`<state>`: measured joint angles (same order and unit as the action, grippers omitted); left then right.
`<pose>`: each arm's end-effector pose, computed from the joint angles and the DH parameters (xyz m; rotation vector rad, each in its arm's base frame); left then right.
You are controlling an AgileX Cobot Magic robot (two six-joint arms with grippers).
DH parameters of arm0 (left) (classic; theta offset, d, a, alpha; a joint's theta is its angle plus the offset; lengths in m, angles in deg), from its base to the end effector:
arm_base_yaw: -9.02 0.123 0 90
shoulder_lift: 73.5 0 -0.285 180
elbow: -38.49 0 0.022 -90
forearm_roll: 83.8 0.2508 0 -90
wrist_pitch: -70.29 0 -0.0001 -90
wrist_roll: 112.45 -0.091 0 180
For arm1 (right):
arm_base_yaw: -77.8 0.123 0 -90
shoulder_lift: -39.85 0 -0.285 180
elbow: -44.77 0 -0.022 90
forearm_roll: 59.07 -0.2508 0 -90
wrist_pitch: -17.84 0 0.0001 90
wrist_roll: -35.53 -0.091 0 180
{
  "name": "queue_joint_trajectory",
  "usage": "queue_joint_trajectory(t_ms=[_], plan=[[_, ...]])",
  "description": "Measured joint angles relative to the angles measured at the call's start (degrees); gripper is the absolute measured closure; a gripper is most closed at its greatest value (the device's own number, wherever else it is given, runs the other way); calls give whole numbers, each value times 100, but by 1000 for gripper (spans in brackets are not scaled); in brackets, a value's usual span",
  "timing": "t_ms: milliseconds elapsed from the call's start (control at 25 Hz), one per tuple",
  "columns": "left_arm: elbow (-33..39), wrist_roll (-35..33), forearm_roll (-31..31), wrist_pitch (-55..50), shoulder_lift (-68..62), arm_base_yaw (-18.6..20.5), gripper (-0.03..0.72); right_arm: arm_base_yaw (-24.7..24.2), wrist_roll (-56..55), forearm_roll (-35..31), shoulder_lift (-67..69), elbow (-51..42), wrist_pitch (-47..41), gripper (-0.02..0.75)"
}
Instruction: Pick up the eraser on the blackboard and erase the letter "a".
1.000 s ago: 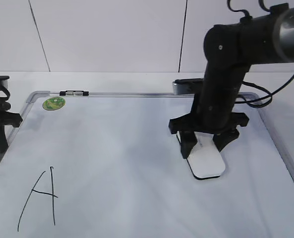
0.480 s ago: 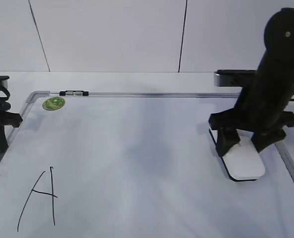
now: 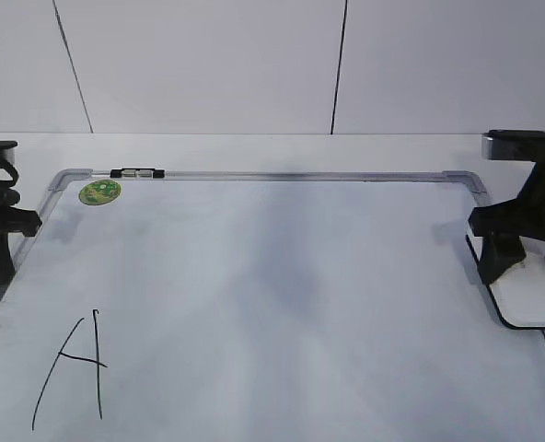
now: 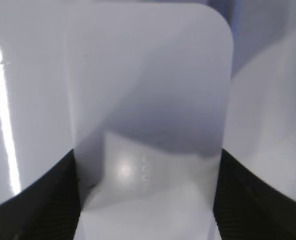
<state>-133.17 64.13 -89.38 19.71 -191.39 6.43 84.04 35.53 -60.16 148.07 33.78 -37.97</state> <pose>0.3531 -0.0228 0.1538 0.0695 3.0824 -0.1181 0.3245 0.0369 0.1999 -0.1510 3.0518 0.0319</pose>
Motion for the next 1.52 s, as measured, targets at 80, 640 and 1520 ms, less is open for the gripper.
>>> queue_joint_trajectory(t_ms=[80, 640, 1520], plan=[[0, 0, 0, 0, 0, 0, 671, -36, 0, 109, 0, 0, 47, 203], [-4, 0, -20, -12, 0, 0, 671, -36, 0, 109, 27, -9, 292, 203], [-4, 0, -20, -25, 0, 0, 671, -36, 0, 58, 389, -9, 250, 127]])
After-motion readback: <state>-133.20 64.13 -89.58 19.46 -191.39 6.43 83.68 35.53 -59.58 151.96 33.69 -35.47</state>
